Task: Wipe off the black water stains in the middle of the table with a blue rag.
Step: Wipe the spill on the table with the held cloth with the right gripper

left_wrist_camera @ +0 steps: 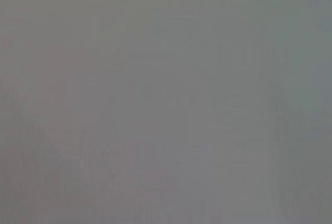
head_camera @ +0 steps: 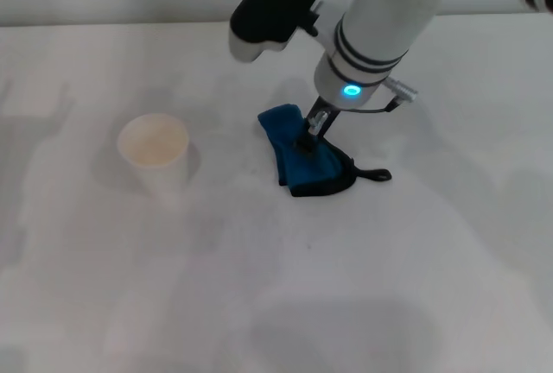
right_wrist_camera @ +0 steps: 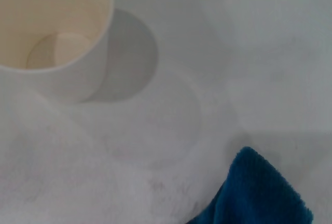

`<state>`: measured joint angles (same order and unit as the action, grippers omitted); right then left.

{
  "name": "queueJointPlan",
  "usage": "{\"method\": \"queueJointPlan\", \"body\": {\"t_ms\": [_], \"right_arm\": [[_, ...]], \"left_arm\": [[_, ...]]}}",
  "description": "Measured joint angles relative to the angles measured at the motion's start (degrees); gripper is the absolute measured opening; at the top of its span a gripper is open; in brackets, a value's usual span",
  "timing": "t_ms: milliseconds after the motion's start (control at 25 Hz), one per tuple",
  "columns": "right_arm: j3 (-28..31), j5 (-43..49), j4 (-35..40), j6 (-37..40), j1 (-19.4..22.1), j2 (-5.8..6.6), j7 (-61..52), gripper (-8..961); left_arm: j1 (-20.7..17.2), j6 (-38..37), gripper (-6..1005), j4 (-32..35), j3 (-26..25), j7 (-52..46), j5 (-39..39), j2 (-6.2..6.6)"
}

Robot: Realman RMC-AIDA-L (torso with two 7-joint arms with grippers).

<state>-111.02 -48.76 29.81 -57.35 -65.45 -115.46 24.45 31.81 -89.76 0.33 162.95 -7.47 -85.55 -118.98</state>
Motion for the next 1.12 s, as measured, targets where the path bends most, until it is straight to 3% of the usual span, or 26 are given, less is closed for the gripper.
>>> {"method": "queueJointPlan", "body": {"t_ms": [160, 600, 840, 1120], "right_arm": [[7.30, 6.56, 2.39, -6.67, 1.17, 0.16, 0.09, 132], [26.56, 22.35, 22.12, -24.33, 15.51, 0.28, -0.87, 133], [30.58, 25.39, 30.42, -30.05, 23.37, 0.22, -3.44, 133], [29.63, 24.90, 41.70, -35.57, 30.70, -0.30, -7.87, 134]], "left_arm": [[-0.24, -0.18, 885, -0.30, 0.00, 0.00, -0.11, 0.05], [0.41, 0.18, 885, -0.53, -0.08, 0.00, -0.22, 0.26], [1.10, 0.27, 885, -1.70, -0.09, 0.00, -0.94, 0.33], [1.41, 0.30, 885, -3.06, -0.09, -0.14, -2.56, 0.39]]}}
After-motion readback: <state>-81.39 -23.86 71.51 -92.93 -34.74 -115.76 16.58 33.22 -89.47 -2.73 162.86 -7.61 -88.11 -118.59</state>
